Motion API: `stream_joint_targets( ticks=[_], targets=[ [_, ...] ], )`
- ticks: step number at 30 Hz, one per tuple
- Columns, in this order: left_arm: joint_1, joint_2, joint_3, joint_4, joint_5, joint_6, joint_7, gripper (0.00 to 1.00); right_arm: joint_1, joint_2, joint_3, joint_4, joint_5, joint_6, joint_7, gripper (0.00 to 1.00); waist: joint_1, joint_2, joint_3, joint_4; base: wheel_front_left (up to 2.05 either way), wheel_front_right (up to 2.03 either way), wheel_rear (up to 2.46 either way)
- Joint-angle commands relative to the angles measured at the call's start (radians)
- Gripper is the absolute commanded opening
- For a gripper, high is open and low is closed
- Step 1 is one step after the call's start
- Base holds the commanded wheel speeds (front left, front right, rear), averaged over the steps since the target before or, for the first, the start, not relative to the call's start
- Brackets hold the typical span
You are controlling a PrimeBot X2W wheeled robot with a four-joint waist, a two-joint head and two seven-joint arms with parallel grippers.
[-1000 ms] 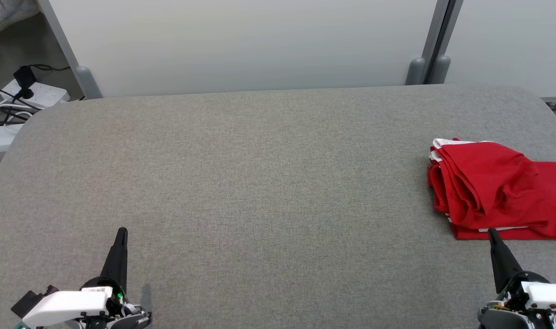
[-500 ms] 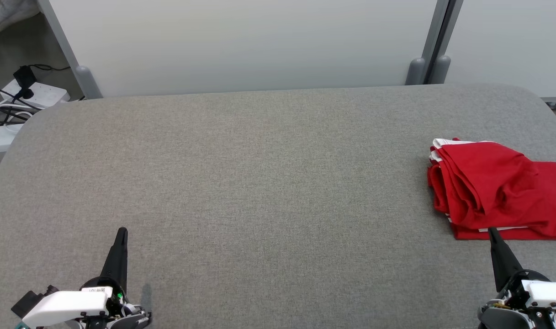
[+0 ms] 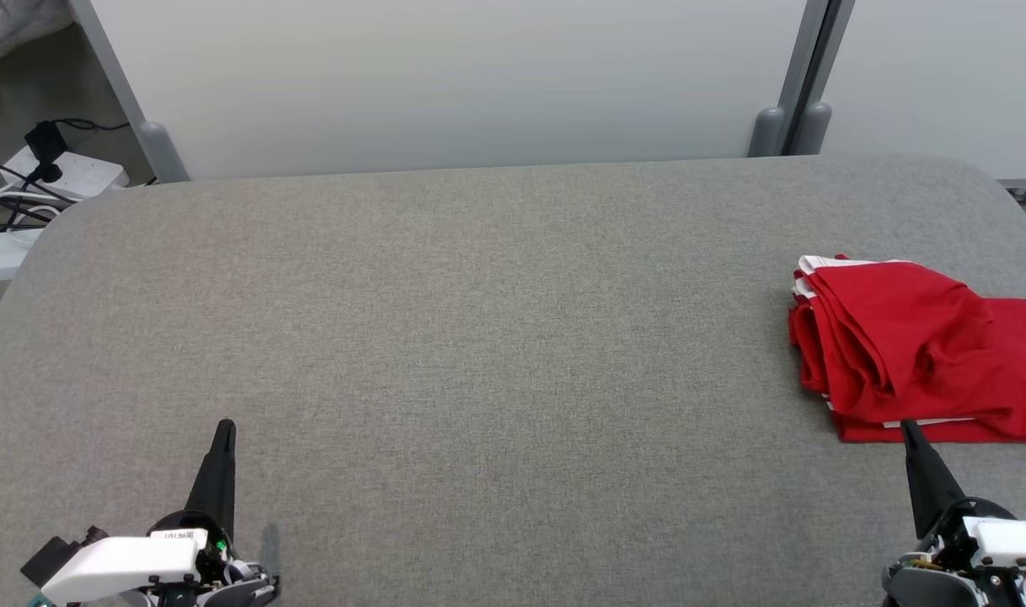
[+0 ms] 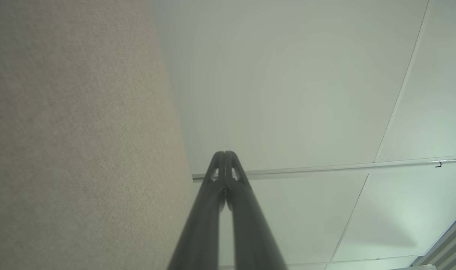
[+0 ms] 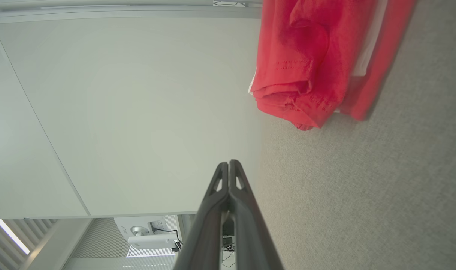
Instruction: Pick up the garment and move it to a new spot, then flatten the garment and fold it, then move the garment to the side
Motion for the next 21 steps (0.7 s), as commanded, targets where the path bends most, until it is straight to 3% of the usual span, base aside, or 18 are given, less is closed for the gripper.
stream_joint_targets(
  ticks=[1, 21],
  targets=[
    [-0.057, 0.009, 0.033, -0.022, -0.004, -0.008, 0.006, 0.0, -0.043, -0.016, 0.019, -0.026, 0.0, 0.005, 0.009, 0.0, 0.0, 0.0, 0.0, 0.0, 0.0, 0.0, 0.0],
    [-0.057, 0.009, 0.033, -0.023, -0.004, -0.008, 0.006, 0.0, -0.044, -0.013, 0.016, -0.026, -0.003, 0.005, 0.011, 0.0, 0.0, 0.0, 0.0, 0.0, 0.0, 0.0, 0.0]
  ],
)
